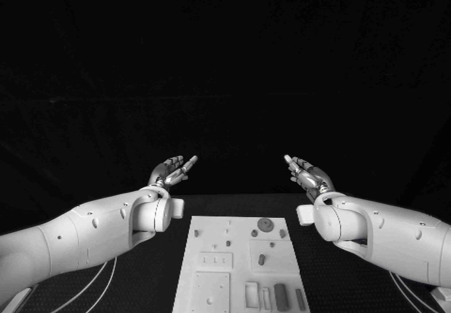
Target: Assemble the parts on the task board
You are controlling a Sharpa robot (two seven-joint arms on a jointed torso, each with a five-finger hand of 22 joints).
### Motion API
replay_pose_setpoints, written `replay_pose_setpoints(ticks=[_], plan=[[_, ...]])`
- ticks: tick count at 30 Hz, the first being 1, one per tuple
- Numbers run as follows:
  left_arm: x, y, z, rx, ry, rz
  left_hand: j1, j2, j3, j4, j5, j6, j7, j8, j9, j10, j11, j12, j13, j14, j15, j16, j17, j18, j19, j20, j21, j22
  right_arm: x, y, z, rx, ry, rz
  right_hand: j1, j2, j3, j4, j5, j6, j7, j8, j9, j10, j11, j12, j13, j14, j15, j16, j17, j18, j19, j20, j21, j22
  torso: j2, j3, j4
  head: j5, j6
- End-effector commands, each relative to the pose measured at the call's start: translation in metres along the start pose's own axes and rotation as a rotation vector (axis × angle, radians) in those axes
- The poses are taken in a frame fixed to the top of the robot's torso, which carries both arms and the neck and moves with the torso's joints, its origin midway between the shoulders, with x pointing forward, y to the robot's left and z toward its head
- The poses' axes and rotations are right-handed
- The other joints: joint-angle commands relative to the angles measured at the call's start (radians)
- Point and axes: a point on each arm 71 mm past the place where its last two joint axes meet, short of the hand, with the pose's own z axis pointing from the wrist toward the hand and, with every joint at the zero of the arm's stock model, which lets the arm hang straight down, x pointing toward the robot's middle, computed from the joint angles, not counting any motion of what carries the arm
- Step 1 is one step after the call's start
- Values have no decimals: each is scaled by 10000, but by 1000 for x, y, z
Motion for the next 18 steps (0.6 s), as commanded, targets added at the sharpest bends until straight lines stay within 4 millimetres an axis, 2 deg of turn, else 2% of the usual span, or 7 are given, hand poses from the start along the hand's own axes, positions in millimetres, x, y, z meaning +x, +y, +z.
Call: replay_pose_setpoints(ticks=[1, 4, 9, 10, 13, 14, 18], plan=[[0, -2, 14, -1012, 1189, -193, 522, 48, -37, 140, 76, 335, 82, 466, 311, 605, 12, 169, 89, 287, 39, 181, 361, -156, 189, 41, 85, 329, 2, 0, 10, 945, 1862, 435, 1573, 85, -637, -509, 54, 280, 1321, 303, 278, 749, 50, 225, 95, 274, 123, 349, 359, -102, 125, 128, 223, 852, 0, 0, -3, 0, -2], [-6, -8, 25, -1197, 1259, -13, 605, 159, -181, 135, 71, 556, 158, 745, 496, 1140, 62, 284, 169, 711, 38, 388, 828, -156, 271, -6, 135, 390, -6, 4, 19, 1187, 2203, 323, 2016, 88, -628, -751, 73, 611, 1321, 640, 628, 1791, 45, 555, 257, 994, 140, 989, 1056, 8, 367, 51, 449, 2110, 0, 0, -3, 0, -2], [-13, -15, 35, -1365, 1315, 164, 979, 357, -472, 83, 85, 1480, 509, 1731, 1100, 2954, 383, 802, 463, 1809, 65, 955, 1322, 7, 952, -264, 433, 507, -15, 8, 27, 1440, 2552, 184, 2792, -15, -572, -1239, 73, 2192, 1420, 1953, 1901, 3483, 73, 1155, 471, 3192, 230, 2481, 2410, 513, 1896, -127, 1296, 6411, 0, 0, -3, 0, -2], [-14, -16, 36, -1380, 1319, 180, 1112, 418, -527, 63, 93, 1714, 621, 1851, 1161, 3233, 449, 929, 516, 2110, 106, 1107, 1363, 73, 1189, -335, 528, 529, -16, 9, 28, 1468, 2591, 167, 2923, -35, -556, -1337, 75, 2651, 1428, 2255, 2147, 3785, 66, 1274, 505, 3516, 221, 2595, 2428, 638, 2238, -161, 1364, 6618, 0, 0, -3, 0, -2], [-14, -17, 37, -1392, 1323, 193, 1717, 665, -746, -46, 95, 2556, 984, 2066, 1226, 4141, 611, 1337, 667, 3081, 5, 1538, 1443, 260, 1984, -534, 782, 532, -18, 10, 30, 1512, 2650, 141, 3374, -83, -473, -1774, 72, 3545, 1381, 2530, 2161, 4726, -22, 1590, 587, 4508, 18, 2899, 2453, 1042, 3250, -223, 1405, 6320, 0, 0, -3, 0, -2], [-18, -15, 34, -1371, 2007, 303, 2042, 785, -776, -139, 163, 2841, 1054, 2104, 1225, 4498, 662, 1496, 722, 3587, -66, 1769, 1506, 343, 2334, -624, 895, 534, -38, 10, 45, 280, 2507, -5023, 3564, -84, -398, -2026, 73, 3934, 1341, 2625, 2154, 5122, -111, 1701, 611, 4973, -142, 3038, 2474, 1206, 3689, -227, 1407, 6171, 17, -36, -11, 74, -227], [-20, -16, 33, -1182, 2133, 539, 3112, 1007, -835, -387, 190, 3843, 1064, 2104, 1143, 5678, 504, 1927, 882, 4970, -423, 2264, 1622, 582, 3535, -894, 1163, 428, -40, 11, 46, -107, 2539, -6395, 3768, -206, 439, -2997, 102, 5389, 914, 2917, 2204, 6458, -565, 1969, 700, 6583, -719, 3408, 2599, 1758, 5263, -192, 1350, 5570, 14, -14, -32, 86, -273]])
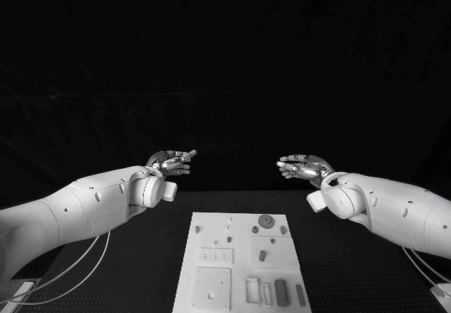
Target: Assemble the parts on the task board
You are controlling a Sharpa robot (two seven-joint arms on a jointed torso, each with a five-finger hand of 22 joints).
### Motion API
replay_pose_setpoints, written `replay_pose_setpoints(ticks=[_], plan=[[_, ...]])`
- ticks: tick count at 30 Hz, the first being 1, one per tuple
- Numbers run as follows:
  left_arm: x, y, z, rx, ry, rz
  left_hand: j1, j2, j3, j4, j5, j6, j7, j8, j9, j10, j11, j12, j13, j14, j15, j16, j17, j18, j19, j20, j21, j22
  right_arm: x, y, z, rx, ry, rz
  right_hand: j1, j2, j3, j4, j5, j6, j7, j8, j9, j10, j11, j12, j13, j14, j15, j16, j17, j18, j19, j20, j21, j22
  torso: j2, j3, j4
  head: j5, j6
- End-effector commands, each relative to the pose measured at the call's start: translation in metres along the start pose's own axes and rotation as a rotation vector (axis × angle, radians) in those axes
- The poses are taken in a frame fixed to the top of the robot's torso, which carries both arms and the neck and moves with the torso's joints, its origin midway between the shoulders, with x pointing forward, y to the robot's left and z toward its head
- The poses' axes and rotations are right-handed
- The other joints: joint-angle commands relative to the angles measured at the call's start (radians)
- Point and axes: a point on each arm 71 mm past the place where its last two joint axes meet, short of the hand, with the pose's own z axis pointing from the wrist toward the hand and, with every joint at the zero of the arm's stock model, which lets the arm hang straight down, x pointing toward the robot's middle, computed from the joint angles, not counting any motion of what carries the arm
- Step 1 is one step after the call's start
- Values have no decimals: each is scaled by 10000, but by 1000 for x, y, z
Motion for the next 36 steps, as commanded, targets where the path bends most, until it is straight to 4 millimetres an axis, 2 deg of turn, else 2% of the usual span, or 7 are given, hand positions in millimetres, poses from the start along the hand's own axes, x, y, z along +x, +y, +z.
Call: replay_pose_setpoints(ticks=[1, 2, 3, 4, 12, 17, 36], plan=[[5, 0, -3, 97, 1021, 384, 1812, 493, -204, -340, 76, 2054, 618, 442, 128, 2696, 9, 1015, 417, 2830, -594, 1169, 416, 578, 2231, -550, 617, -54, -9, -1, -2, -539, 604, -4669, 671, -171, 964, -1642, 63, 2610, 663, 820, 431, 2567, -527, 607, 188, 2932, -736, 912, 483, 987, 2753, -25, 117, 277, 13, -1, -30, 29, -121], [3, 0, -5, 161, 1127, 425, 1930, 494, -188, -334, 75, 2203, 562, 414, 100, 2890, -50, 1052, 437, 3096, -708, 1261, 447, 621, 2483, -606, 675, -73, -7, -1, -2, -674, 909, -5519, 543, -183, 1121, -1887, 62, 2788, 635, 805, 427, 2755, -586, 606, 193, 3144, -814, 925, 505, 1056, 2965, -13, 98, 202, 21, 7, -38, 29, -140], [2, 1, -6, 178, 1267, 454, 2091, 496, -177, -336, 75, 2464, 479, 413, 78, 3116, -127, 1073, 455, 3351, -812, 1326, 468, 658, 2738, -666, 708, -117, -5, -1, -3, -777, 1137, -6288, -1131, 111, 2380, -3726, 45, 3179, 576, 129, 175, 3062, -655, -54, -43, 3445, -874, 260, 405, 1227, 3520, 170, -497, -376, 30, 18, -38, 26, -150], [0, 1, -8, 188, 1369, 501, 2229, 516, -178, -332, 74, 2735, 417, 418, 62, 3315, -192, 1078, 466, 3528, -890, 1352, 478, 674, 2918, -709, 703, -172, -4, -1, -3, -789, 1256, -6652, -1214, -143, 2618, -3895, 67, 3338, 603, 101, 182, 3293, -621, -44, -23, 3712, -902, 301, 475, 1293, 3620, 113, -500, -339, 34, 22, -39, 23, -166], [-4, 2, -17, 102, 1613, 778, 3229, 571, -210, -237, 149, 3859, 313, -105, -199, 4429, -333, 730, 460, 4943, -1330, 1638, 843, 737, 4426, -1190, 862, -374, 5, -4, -5, -664, 2030, -8432, -1875, -620, 3243, -3906, 49, 3913, 457, 54, 182, 3866, -781, -171, -66, 5192, -1602, 810, 1096, 1626, 4980, -69, 196, 323, 170, 154, 37, -83, -229], [0, 2, -23, 170, 2026, 721, 3198, 491, -325, -20, 105, 3932, 306, -313, -260, 4503, -305, 492, 423, 4955, -1312, 1509, 930, 633, 4482, -1268, 769, -428, 13, -2, -7, -889, 1997, -9559, -2094, -742, 3480, -3899, 40, 4341, 345, 116, 302, 4416, -1028, -170, -73, 6883, -2298, 1687, 1850, 1636, 6735, -728, 1034, 747, 390, 283, 119, -147, -243], [29, -6, -75, 594, 3492, 581, 2783, 265, -739, 207, 75, 3744, 603, -869, -350, 4193, -33, -270, 277, 4669, -1121, 985, 1103, 270, 4253, -1399, 392, -554, 69, 15, -21, -2246, 2356, -12485, -1895, -893, 3586, -3913, 37, 4574, 281, -188, 293, 4928, -1342, -495, -176, 8346, -2669, 4124, 3467, 1636, 8837, -1738, 2287, 1691, 1186, 691, 375, -325, -370]])
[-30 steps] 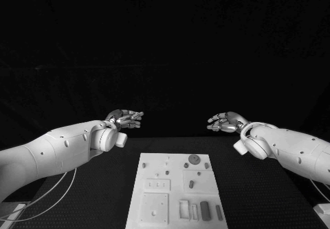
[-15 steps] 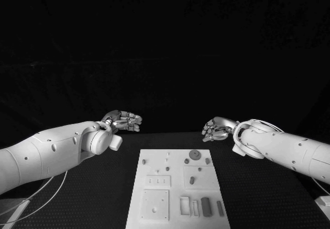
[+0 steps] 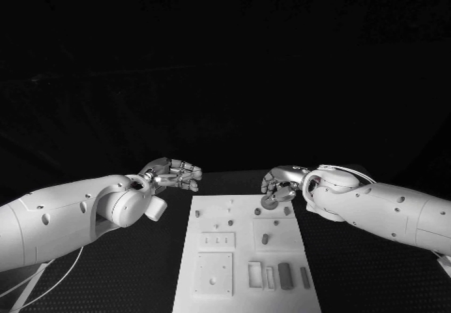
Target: Assemble the parts on the task board
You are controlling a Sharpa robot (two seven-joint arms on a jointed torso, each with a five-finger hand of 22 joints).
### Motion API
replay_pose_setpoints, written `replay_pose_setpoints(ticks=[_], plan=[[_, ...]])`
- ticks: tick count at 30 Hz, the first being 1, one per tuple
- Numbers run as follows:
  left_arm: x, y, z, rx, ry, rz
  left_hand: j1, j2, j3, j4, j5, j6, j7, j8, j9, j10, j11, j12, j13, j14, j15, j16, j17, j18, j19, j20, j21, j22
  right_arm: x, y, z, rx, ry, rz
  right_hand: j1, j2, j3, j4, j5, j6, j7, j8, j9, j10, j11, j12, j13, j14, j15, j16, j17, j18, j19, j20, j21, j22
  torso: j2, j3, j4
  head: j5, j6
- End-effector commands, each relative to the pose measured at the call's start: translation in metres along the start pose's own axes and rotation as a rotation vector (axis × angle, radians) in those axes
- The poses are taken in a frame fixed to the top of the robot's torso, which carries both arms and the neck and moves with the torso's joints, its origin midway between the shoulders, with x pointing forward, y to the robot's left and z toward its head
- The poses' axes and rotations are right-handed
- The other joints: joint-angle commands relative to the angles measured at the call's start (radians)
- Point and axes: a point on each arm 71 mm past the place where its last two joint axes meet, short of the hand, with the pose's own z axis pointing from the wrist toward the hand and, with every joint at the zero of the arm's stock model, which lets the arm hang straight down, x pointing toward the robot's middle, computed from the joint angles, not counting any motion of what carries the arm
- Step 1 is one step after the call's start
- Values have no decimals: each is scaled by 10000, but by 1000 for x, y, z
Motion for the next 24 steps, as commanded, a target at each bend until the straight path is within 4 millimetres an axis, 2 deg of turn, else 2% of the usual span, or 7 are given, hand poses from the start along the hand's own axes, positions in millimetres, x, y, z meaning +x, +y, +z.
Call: replay_pose_setpoints(ticks=[1, 8, 14, 18, 24], plan=[[4, -7, -3, 319, 98, 180, -77, -13, -84, 8, -5, -58, 89, -36, -3, -64, 16, -81, -15, -53, -6, -57, 17, -86, -38, -25, -73, -13, -1, 3, 1, 267, -274, -1305, 34, -81, 59, -7, 36, 71, 6, -67, -32, 91, 26, -69, -14, 59, -13, 191, 110, 157, 119, -32, 115, 218, 240, 136, 116, -50, -84], [10, -9, -4, 341, 285, 262, -127, -45, -110, 12, -9, -43, 48, -55, 10, -109, 46, -152, -26, -112, 22, -128, 33, -115, -90, -14, -124, -27, -1, 6, 2, 243, -496, -1753, 5, -128, 95, -2, 35, 154, -7, -139, -97, 255, -10, -133, -13, 79, -47, 738, 359, 157, 297, -152, 415, 239, 409, 262, 196, -130, -101], [11, -9, -4, 392, 326, 252, -170, -38, -124, 14, -8, -38, 65, -70, 16, -134, 63, -192, -32, -122, 29, -155, 49, -122, -98, -12, -142, -29, 2, 6, 3, 229, -328, -1893, 32, -164, 111, -4, 34, 199, -36, -152, -112, 467, -88, -72, 40, 84, -122, 937, 429, 157, 341, -199, 557, 241, 525, 328, 184, -187, -122], [10, -9, -4, 392, 301, 254, -187, -26, -128, 15, -9, -44, 59, -80, 17, -135, 66, -203, -32, -121, 30, -162, 57, -124, -97, -11, -145, -28, 9, 8, 5, 153, -163, -1890, 6, -150, 117, -3, 35, 260, -59, -142, -112, 542, -109, -69, 62, 70, -140, 1047, 459, 157, 347, -217, 644, 240, 594, 357, 186, -160, -148], [11, -9, -4, 395, 371, 243, -212, -27, -140, 15, -11, -45, 57, -87, 20, -134, 68, -213, -31, -119, 31, -170, 67, -125, -97, -11, -151, -27, 15, 7, 9, 222, -61, -1978, -21, -146, 118, -1, 34, 301, -71, -151, -119, 608, -130, -79, 95, 71, -161, 1204, 494, 157, 367, -248, 778, 242, 670, 427, 195, -155, -179]])
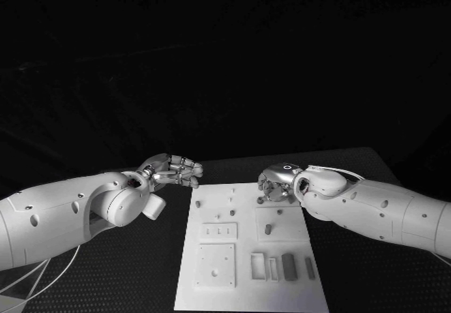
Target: Assemble the parts on the task board
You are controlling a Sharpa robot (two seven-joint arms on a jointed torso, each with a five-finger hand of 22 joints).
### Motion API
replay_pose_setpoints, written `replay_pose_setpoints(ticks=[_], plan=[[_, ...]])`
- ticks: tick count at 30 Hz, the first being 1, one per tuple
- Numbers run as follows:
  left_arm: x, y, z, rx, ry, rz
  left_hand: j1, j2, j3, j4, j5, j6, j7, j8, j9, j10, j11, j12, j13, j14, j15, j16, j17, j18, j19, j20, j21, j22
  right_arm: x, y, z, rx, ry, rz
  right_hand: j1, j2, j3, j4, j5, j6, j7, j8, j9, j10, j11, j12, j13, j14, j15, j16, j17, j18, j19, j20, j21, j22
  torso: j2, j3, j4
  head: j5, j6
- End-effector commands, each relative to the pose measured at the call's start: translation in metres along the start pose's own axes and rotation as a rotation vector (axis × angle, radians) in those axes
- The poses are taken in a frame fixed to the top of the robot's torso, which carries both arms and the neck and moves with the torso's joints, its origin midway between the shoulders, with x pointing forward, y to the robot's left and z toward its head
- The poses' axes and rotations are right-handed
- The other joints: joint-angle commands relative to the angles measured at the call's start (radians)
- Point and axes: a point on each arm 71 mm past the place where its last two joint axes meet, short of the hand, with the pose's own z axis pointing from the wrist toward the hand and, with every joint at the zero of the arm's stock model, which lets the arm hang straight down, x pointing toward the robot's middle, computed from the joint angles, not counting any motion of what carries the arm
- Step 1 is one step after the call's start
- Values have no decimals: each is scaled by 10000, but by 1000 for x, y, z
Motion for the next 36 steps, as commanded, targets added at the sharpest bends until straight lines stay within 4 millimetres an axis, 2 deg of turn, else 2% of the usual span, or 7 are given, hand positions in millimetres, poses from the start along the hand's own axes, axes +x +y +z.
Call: replay_pose_setpoints(ticks=[1, 4, 14, 18, 25, 30, 36], plan=[[3, -3, 1, 184, 98, 53, -128, -11, -61, -10, -11, -44, 58, -30, 9, -62, -2, -58, -8, -83, -3, -57, 15, 36, -61, 25, -40, -15, 3, -1, 1, 31, 99, -308, -39, -53, 63, -1, 34, 62, 2, -37, -11, 81, 11, 37, 22, -2, -51, 60, 14, 229, 31, -50, 60, 245, 84, 65, 6, -8, -30], [3, -3, 1, 183, 115, 55, -142, -8, -66, -9, -11, -41, 59, -32, 12, -62, -1, -64, -8, -82, -3, -61, 20, 35, -61, 25, -43, -14, 5, -1, 2, 53, 133, -377, -54, -55, 62, -1, 34, 88, -7, -37, -10, 134, -8, 44, 55, 3, -70, 147, 30, 229, 42, -68, 137, 245, 140, 85, 25, -19, -28], [1, -2, 2, 161, 72, 52, -172, -2, -81, -10, -12, -34, 62, -38, 18, -64, 2, -80, -7, -84, -2, -75, 33, 34, -62, 24, -51, -13, 7, 2, 5, 24, 205, -500, -86, -63, 58, 2, 33, 110, -12, -54, -11, 177, -27, 30, 118, 6, -90, 319, 57, 229, 57, -103, 294, 245, 322, 104, 90, -103, -14], [1, -2, 2, 161, 55, 50, -180, 1, -85, -10, -12, -32, 63, -40, 19, -64, 3, -85, -7, -84, -2, -78, 37, 34, -62, 24, -53, -13, 8, 3, 6, 35, 216, -546, -98, -70, 57, 1, 34, 117, -14, -62, -11, 192, -33, 22, 149, 10, -95, 401, 68, 229, 64, -120, 369, 246, 379, 95, 111, -152, 7], [1, -2, 3, 160, 55, 41, -189, 9, -89, -12, -11, -29, 61, -43, 22, -63, 3, -91, -6, -83, -2, -83, 43, 34, -61, 23, -56, -12, 10, 3, 7, 53, 327, -624, -119, -70, 58, 3, 34, 131, -16, -70, -10, 223, -44, 19, 197, 9, -106, 505, 79, 229, 65, -139, 470, 245, 459, 73, 132, -137, 3], [0, -2, 3, 147, 47, 40, -194, 11, -93, -13, -12, -28, 60, -45, 24, -61, 3, -95, -5, -82, -3, -87, 48, 34, -60, 23, -58, -12, 11, 3, 7, 87, 420, -768, -132, -69, 62, 3, 34, 149, -22, -71, -6, 251, -54, 22, 236, 2, -115, 571, 81, 229, 62, -152, 538, 243, 507, 120, 140, -127, 17], [-1, -2, 3, 146, 20, 39, -200, 12, -96, -13, -13, -27, 60, -47, 25, -60, 3, -98, -5, -81, -3, -90, 51, 34, -60, 23, -60, -11, 12, 5, 7, 48, 445, -832, -127, -47, 77, 2, 34, 213, -49, -48, 10, 319, -81, 45, 298, 6, -141, 667, 87, 229, 67, -172, 633, 244, 540, 149, 149, -142, 41]])
